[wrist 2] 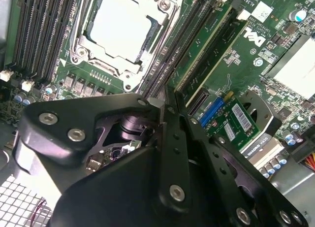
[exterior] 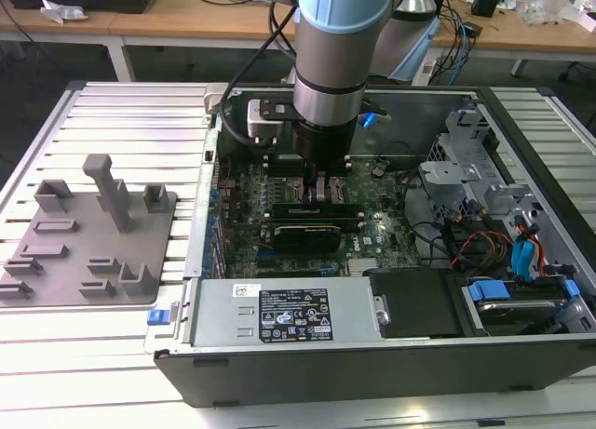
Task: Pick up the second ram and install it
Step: 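Insert the second ram into the second slot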
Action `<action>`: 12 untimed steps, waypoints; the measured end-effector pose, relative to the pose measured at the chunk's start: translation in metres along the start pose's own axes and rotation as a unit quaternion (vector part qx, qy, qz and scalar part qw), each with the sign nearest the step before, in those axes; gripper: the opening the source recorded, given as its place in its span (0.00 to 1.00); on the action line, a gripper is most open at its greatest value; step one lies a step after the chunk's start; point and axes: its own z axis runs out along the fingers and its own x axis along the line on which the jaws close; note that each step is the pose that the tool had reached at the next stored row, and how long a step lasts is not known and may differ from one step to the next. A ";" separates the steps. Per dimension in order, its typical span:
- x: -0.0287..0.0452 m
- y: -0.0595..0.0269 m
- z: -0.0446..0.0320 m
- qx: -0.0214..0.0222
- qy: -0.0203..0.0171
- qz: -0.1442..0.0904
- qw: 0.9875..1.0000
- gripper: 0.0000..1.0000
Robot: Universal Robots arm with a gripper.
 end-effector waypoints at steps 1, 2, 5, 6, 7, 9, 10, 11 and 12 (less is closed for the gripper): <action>0.0001 0.0001 0.0001 0.000 0.000 0.000 1.000 0.09; 0.0001 0.0001 0.0003 0.000 0.000 0.000 1.000 0.09; 0.0001 0.0000 0.0006 0.000 0.000 0.000 1.000 0.09; 0.0001 0.0000 0.0006 0.000 0.000 0.000 1.000 0.09; 0.0001 0.0000 0.0006 0.000 0.000 0.000 1.000 0.09; 0.0001 0.0000 0.0010 0.000 0.000 0.000 1.000 0.09; 0.0001 0.0000 0.0015 0.000 0.000 0.000 1.000 0.09; 0.0001 0.0000 0.0015 0.000 0.000 0.000 1.000 0.09; 0.0001 0.0000 0.0017 0.000 0.000 0.000 1.000 0.09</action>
